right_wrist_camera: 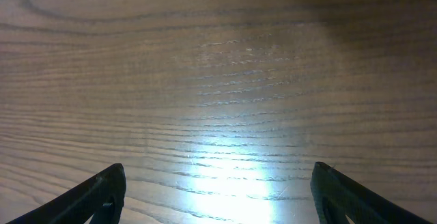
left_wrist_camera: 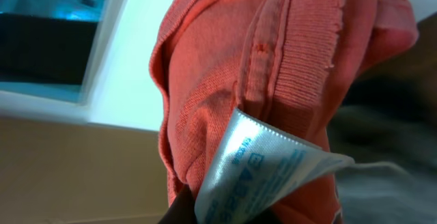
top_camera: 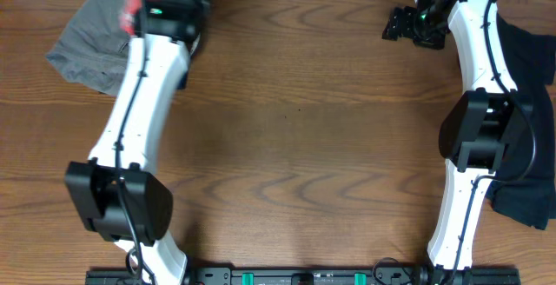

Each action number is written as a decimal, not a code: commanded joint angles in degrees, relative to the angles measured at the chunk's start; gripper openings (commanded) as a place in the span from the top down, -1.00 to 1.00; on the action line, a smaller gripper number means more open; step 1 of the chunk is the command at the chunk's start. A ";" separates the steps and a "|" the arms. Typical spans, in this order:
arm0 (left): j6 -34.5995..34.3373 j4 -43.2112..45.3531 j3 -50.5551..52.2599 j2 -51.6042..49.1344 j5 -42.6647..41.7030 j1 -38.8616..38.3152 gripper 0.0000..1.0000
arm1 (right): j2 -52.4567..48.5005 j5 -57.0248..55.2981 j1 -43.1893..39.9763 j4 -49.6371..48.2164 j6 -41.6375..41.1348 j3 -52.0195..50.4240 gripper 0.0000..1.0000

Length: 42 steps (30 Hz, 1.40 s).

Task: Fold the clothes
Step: 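Carry the T-shirt with the left gripper onto the grey pants stack, then release the T-shirt on the stack and hold the left arm above it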

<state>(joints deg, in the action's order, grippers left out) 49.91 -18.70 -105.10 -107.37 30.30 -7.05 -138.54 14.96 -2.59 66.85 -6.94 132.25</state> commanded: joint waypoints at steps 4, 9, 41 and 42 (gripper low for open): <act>13.53 3.17 -0.90 -1.27 -7.82 11.78 0.88 | 0.92 -0.15 0.57 0.17 0.83 -0.37 -0.70; 13.49 3.15 -0.90 -3.52 -17.79 17.66 0.88 | 0.92 -0.15 0.68 -0.48 0.81 -0.37 -0.70; -28.76 -19.50 -0.70 -6.97 -37.33 7.06 -0.96 | 0.92 -0.11 1.40 -1.40 0.79 -0.37 -0.73; -30.58 -18.93 -0.70 -5.86 -37.29 7.06 -0.96 | 0.92 -0.15 1.44 -1.46 0.79 -0.37 -0.73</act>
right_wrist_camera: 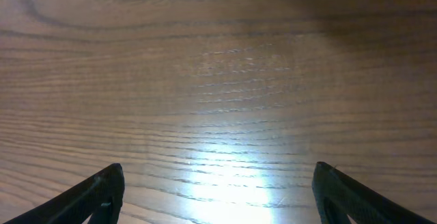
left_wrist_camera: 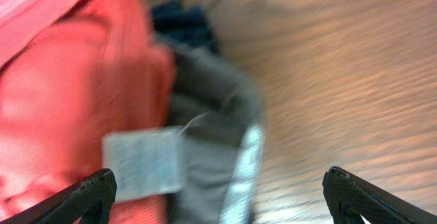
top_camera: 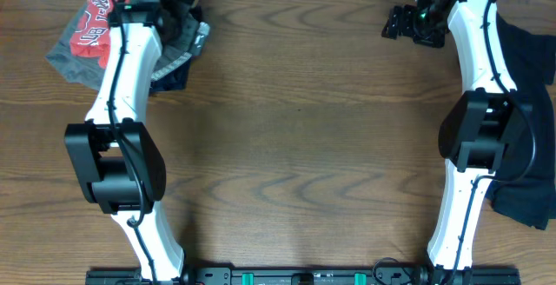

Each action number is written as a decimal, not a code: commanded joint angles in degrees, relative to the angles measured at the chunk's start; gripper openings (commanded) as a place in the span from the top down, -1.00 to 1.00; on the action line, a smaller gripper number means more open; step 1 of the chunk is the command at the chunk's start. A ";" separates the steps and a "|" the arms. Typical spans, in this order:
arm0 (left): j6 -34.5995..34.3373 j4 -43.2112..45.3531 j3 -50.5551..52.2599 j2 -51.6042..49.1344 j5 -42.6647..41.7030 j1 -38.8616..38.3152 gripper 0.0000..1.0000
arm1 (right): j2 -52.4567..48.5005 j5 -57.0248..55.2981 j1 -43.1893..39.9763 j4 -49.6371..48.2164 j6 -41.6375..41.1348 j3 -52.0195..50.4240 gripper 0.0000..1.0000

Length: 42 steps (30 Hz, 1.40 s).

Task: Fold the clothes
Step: 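Release the T-shirt on the stack and hold the left arm above it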

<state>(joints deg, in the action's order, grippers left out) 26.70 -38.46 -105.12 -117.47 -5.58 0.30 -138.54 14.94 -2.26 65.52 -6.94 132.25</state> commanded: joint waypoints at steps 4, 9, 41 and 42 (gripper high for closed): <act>-14.51 4.94 -0.68 8.50 -1.01 1.27 -0.96 | 0.90 -0.13 1.18 -0.39 0.79 -0.37 -0.73; -15.06 13.77 -0.63 8.39 2.27 4.87 -0.95 | 0.90 -0.11 1.22 -0.57 0.79 -0.37 -0.73; -22.73 14.56 -0.55 5.95 10.58 12.11 -0.96 | 8.83 0.94 2.27 1.33 8.55 7.58 -0.98; -22.73 13.44 -0.55 8.72 10.58 12.13 -0.96 | 10.47 0.70 2.27 2.36 8.57 8.41 -0.99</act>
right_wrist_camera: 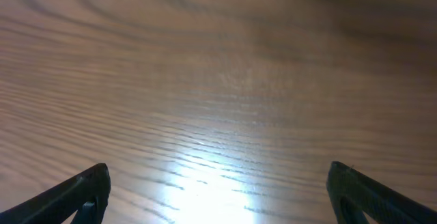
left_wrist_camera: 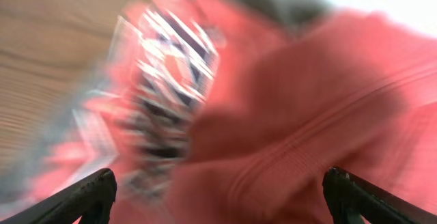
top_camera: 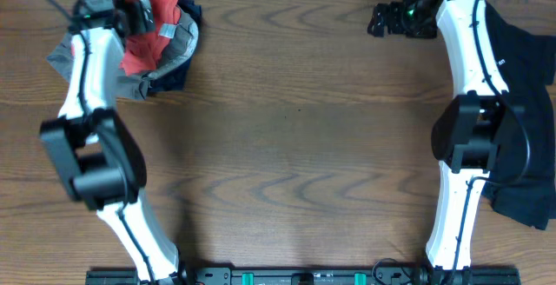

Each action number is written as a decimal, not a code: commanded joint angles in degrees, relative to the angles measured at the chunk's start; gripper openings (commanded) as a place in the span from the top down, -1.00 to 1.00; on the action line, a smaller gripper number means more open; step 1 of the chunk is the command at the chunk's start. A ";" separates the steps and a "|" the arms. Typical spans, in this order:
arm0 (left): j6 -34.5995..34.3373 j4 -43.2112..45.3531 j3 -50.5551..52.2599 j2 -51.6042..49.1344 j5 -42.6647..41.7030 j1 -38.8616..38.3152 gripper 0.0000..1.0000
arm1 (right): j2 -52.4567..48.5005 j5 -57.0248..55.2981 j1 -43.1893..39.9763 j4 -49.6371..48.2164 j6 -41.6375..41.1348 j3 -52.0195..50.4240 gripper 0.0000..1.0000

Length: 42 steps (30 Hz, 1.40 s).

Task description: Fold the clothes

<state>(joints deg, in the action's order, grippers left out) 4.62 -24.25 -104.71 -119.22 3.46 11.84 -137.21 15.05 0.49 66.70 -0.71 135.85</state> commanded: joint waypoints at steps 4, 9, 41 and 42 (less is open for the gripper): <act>-0.66 -2.91 -0.96 18.01 1.53 0.59 -0.95 | 16.55 -2.43 -0.48 3.98 2.29 5.51 -0.99; -0.66 -2.91 -0.96 23.54 1.53 0.59 -0.95 | 22.49 -2.43 -0.46 3.98 2.29 5.51 -0.98; -0.66 -2.97 -0.94 25.18 1.53 0.59 -0.96 | 36.35 -11.63 7.08 -2.29 3.58 -3.93 -0.99; -0.63 -2.97 -0.94 25.18 1.53 0.59 -0.96 | 38.99 -11.65 7.15 -6.43 3.58 -8.02 -0.99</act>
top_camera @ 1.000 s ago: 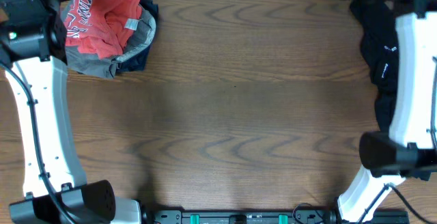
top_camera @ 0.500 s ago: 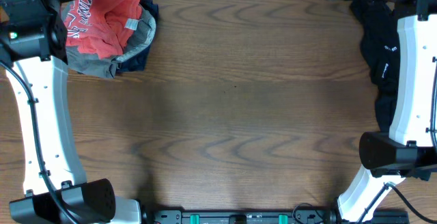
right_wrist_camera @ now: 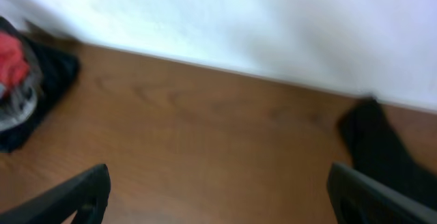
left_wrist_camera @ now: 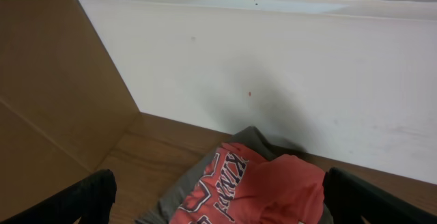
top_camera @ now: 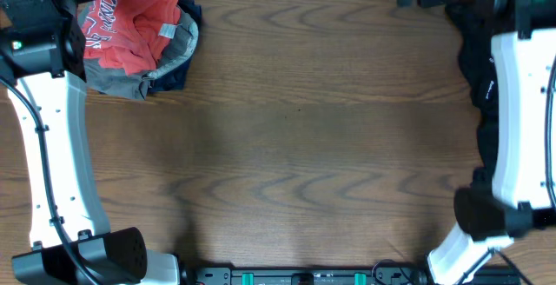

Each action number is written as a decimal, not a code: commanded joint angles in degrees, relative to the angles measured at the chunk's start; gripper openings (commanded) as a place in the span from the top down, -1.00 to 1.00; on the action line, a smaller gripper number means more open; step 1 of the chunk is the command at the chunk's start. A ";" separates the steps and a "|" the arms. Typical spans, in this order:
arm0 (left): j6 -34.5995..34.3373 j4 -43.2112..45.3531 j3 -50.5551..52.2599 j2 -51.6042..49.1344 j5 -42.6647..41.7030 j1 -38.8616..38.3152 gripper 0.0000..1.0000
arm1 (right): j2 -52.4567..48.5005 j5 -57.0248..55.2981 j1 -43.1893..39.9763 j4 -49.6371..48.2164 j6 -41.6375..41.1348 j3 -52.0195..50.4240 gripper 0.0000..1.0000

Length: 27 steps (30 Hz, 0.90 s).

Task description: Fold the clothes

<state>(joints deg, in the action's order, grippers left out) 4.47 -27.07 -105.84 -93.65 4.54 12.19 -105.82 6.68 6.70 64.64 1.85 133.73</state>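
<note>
A red printed shirt [top_camera: 130,24] lies crumpled on top of a grey garment [top_camera: 117,83] and a dark blue piece [top_camera: 174,75] at the table's back left corner. My left gripper [left_wrist_camera: 218,176] hangs open above and behind this pile, with the red shirt [left_wrist_camera: 263,190] showing below between its fingers and nothing held. At the back right, my right gripper [right_wrist_camera: 218,169] is open, high over bare wood. A black garment [right_wrist_camera: 382,138] lies to its right, and the black garment [top_camera: 472,63] is partly hidden under the right arm.
A white wall [left_wrist_camera: 273,74] runs along the table's back edge. A brown cardboard panel [left_wrist_camera: 48,80] stands at the far left. The wooden table [top_camera: 295,146] stretches between the two arms.
My left gripper was open right against the red shirt; now it is raised well above the pile. The right gripper has lifted from just over the wood to high at the back edge.
First the red shirt and its label filled the left wrist view, while the right gripper hovered open over wood. Then the left fingers were open beside the shirt on the grey pile. Later they were pressed close to it. Now both grippers are high and empty.
</note>
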 commanded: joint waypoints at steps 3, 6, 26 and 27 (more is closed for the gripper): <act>-0.50 -0.15 0.20 -0.39 0.46 0.24 -0.96 | 14.84 -2.97 0.90 -15.93 0.96 -18.01 -0.99; -0.50 -0.15 0.20 -0.39 0.46 0.24 -0.96 | 21.68 -2.99 0.85 -25.73 0.98 -30.08 -0.99; -0.50 -0.15 0.22 -0.39 0.46 0.24 -0.95 | 51.23 1.29 -0.46 -57.05 0.76 -86.31 -0.99; -0.50 -0.15 0.22 -0.39 0.46 0.24 -0.96 | 53.44 1.29 -0.70 -58.77 0.74 -89.74 -0.98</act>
<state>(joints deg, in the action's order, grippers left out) 4.47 -27.09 -105.84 -93.65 4.71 12.19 -56.25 6.72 6.94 7.84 2.17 49.82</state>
